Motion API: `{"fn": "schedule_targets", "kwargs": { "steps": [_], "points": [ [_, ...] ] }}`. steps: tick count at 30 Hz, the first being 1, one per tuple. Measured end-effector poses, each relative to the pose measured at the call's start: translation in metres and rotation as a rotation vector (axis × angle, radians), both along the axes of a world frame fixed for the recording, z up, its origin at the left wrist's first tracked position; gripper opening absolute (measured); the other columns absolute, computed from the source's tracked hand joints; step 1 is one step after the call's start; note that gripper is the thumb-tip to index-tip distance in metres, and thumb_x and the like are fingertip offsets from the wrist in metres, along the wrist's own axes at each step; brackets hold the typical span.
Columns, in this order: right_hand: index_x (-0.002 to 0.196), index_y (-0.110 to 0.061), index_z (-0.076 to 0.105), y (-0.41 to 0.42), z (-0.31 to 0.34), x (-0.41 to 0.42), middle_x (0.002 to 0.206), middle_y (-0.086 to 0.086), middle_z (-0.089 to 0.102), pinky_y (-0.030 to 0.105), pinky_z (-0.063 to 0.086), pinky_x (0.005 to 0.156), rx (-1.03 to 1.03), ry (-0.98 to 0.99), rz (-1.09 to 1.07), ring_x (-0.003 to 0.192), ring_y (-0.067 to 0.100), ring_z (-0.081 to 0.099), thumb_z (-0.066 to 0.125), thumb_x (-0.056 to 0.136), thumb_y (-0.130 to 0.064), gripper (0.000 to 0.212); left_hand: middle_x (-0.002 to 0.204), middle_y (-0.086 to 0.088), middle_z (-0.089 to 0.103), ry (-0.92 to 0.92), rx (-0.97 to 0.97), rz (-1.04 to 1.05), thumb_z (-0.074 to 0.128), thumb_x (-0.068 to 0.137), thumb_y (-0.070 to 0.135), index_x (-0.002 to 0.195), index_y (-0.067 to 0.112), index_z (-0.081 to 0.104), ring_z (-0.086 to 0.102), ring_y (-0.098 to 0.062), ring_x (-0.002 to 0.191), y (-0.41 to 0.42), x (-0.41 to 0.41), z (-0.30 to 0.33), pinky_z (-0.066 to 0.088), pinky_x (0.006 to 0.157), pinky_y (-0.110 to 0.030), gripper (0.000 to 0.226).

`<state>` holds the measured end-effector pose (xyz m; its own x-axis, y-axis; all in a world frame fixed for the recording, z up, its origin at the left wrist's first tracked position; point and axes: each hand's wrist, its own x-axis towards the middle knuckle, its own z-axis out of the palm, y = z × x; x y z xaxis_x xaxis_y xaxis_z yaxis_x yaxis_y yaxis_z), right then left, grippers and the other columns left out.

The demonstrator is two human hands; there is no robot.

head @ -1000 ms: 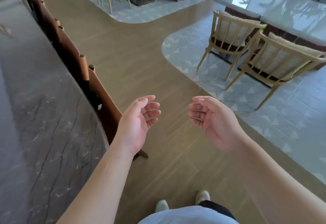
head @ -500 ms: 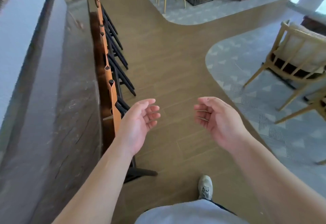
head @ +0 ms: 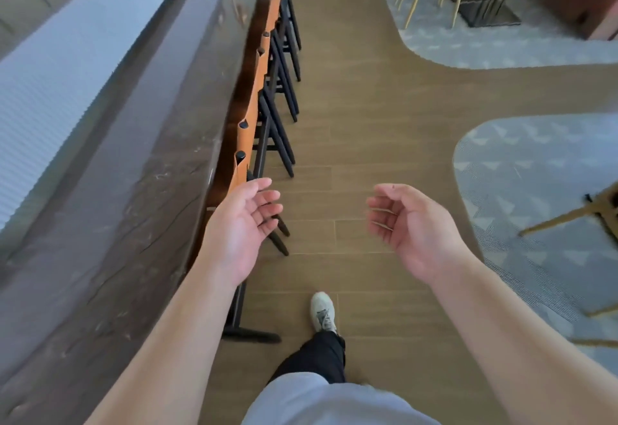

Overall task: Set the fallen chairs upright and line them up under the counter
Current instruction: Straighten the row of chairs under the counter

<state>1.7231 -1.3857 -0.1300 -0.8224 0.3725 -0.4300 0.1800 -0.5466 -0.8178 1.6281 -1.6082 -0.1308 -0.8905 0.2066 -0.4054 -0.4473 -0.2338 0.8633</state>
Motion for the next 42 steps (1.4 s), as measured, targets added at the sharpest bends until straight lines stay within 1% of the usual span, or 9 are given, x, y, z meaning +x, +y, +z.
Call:
{"fn": "schedule_targets", "kwargs": {
  "steps": [5,9,13,19,24,28,33,38,42],
  "points": [
    [0.079,-0.019,0.076,0.006,-0.006,-0.066,0.081,0.005,0.07,0.031,0.054,0.061,0.05,-0.031,0.138,0.068,0.017,0.066,0.057,0.089,-0.017,0.022,0.093,-0.001,0.075,-0.085,0.047,0.138,0.071,0.086,0.029,0.109,0.018,0.073,0.072,-0.016,0.082,0.013,-0.058,-0.021,0.053,0.082,-0.037,0.026],
    [0.088,-0.014,0.073,0.028,-0.005,-0.132,0.081,0.007,0.07,0.033,0.052,0.065,0.134,-0.075,0.174,0.068,0.018,0.066,0.052,0.095,-0.01,0.023,0.09,-0.001,0.073,-0.098,0.122,0.137,0.06,0.094,0.028,0.113,0.016,0.07,0.07,-0.014,0.078,0.039,-0.122,-0.041,0.05,0.082,-0.034,0.024],
    [0.088,-0.013,0.072,0.043,-0.003,-0.202,0.082,0.009,0.07,0.035,0.052,0.068,0.188,-0.096,0.228,0.07,0.02,0.066,0.05,0.095,-0.008,0.024,0.094,-0.003,0.073,-0.114,0.124,0.141,0.053,0.099,0.027,0.114,0.017,0.069,0.07,-0.016,0.084,0.054,-0.195,-0.048,0.051,0.082,-0.035,0.024],
    [0.09,-0.013,0.072,0.036,-0.001,-0.305,0.082,0.008,0.07,0.034,0.052,0.065,0.195,-0.085,0.305,0.071,0.02,0.065,0.051,0.095,-0.008,0.023,0.093,-0.001,0.075,-0.07,0.091,0.161,0.056,0.095,0.028,0.096,0.025,0.078,0.072,-0.015,0.083,0.049,-0.279,-0.041,0.05,0.078,-0.034,0.022],
    [0.091,-0.014,0.072,0.033,-0.006,-0.363,0.082,0.008,0.07,0.036,0.051,0.066,0.184,-0.099,0.421,0.072,0.02,0.065,0.05,0.096,-0.009,0.024,0.095,-0.002,0.074,-0.021,0.097,0.207,0.065,0.074,0.042,0.095,0.029,0.078,0.071,-0.016,0.085,0.042,-0.303,-0.042,0.052,0.074,-0.031,0.028],
    [0.097,-0.011,0.067,0.035,-0.012,-0.412,0.08,0.006,0.069,0.032,0.051,0.065,0.149,-0.068,0.541,0.07,0.017,0.065,0.047,0.098,-0.01,0.02,0.094,-0.005,0.074,-0.06,0.096,0.311,0.056,0.084,0.032,0.095,0.026,0.078,0.069,-0.019,0.085,0.038,-0.314,-0.052,0.05,0.081,-0.035,0.025],
    [0.1,-0.01,0.065,0.04,-0.026,-0.477,0.079,0.006,0.069,0.031,0.052,0.064,0.131,-0.069,0.756,0.069,0.017,0.065,0.044,0.099,-0.01,0.021,0.092,-0.003,0.074,-0.09,0.028,0.435,0.046,0.097,0.021,0.092,0.028,0.077,0.069,-0.014,0.08,0.051,-0.329,-0.061,0.048,0.076,-0.033,0.032],
    [0.094,-0.012,0.066,0.055,-0.027,-0.553,0.075,0.004,0.069,0.028,0.053,0.058,0.085,-0.098,0.908,0.063,0.015,0.066,0.044,0.099,-0.01,0.023,0.092,-0.005,0.073,-0.139,0.008,0.653,0.046,0.099,0.018,0.091,0.026,0.078,0.069,-0.015,0.077,0.089,-0.355,-0.053,0.048,0.075,-0.032,0.033],
    [0.097,-0.011,0.066,0.068,-0.032,-0.602,0.077,0.006,0.07,0.027,0.054,0.057,0.055,-0.093,1.051,0.065,0.016,0.067,0.044,0.099,-0.011,0.022,0.093,-0.006,0.073,-0.14,-0.048,0.767,0.046,0.1,0.018,0.089,0.026,0.078,0.068,-0.016,0.076,0.122,-0.38,-0.038,0.048,0.073,-0.032,0.035]
  ]
}}
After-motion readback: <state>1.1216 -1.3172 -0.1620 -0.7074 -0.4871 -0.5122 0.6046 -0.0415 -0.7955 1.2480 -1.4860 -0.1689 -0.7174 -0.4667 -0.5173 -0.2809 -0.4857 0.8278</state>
